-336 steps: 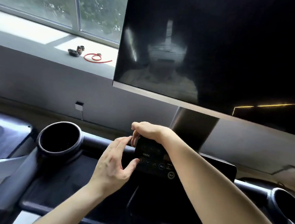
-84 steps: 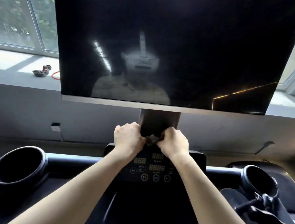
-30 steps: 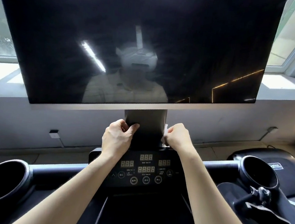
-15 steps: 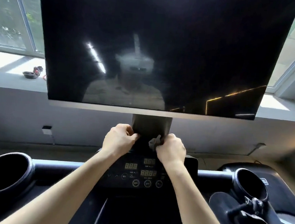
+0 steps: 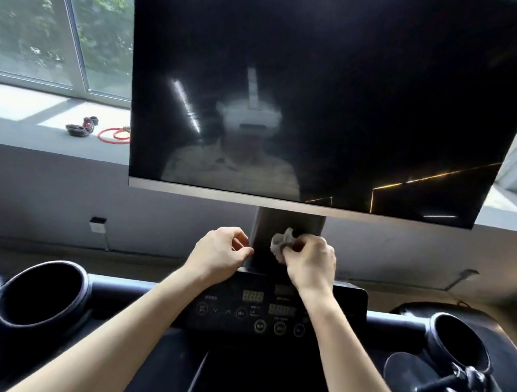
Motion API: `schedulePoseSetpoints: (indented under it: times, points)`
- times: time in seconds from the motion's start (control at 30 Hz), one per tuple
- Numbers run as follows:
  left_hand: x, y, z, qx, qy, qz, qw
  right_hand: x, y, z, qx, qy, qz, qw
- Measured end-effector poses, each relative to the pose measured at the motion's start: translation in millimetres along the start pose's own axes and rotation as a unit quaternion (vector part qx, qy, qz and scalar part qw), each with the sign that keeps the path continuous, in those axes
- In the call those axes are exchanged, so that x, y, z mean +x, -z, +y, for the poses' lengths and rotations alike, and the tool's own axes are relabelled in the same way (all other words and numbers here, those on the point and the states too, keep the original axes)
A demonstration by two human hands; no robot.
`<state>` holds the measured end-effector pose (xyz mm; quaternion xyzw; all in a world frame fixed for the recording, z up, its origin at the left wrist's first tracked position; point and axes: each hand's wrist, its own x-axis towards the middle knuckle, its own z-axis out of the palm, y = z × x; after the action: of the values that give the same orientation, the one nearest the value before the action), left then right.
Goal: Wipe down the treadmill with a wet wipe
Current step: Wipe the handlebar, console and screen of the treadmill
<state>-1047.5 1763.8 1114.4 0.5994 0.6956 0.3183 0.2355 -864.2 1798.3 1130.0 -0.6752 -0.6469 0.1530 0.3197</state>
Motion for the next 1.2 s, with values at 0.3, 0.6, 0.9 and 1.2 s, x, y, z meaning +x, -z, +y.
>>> schedulePoseSetpoints:
  times: [0.3,0.6,0.9,1.2]
  points:
    - [5,-4,14,-0.075,-0.008,0.005,0.997,-2,-20,-14,0.221,-0.003,0.215,0.951]
    - [-5,0,11,-0.002,0.008,-0.036,0.999,-9,5,0,-0.101,0.045,-0.080,0.991]
    - [-61,60,65,-0.341,0.009,-0.197,0.919,-61,87,-46,0.494,0.045,-0.193,0.846]
    - [-76,88,106,-0.334,-0.013,-0.008,0.943,-60,102,-70,0.019,0.345,0.073,0.936]
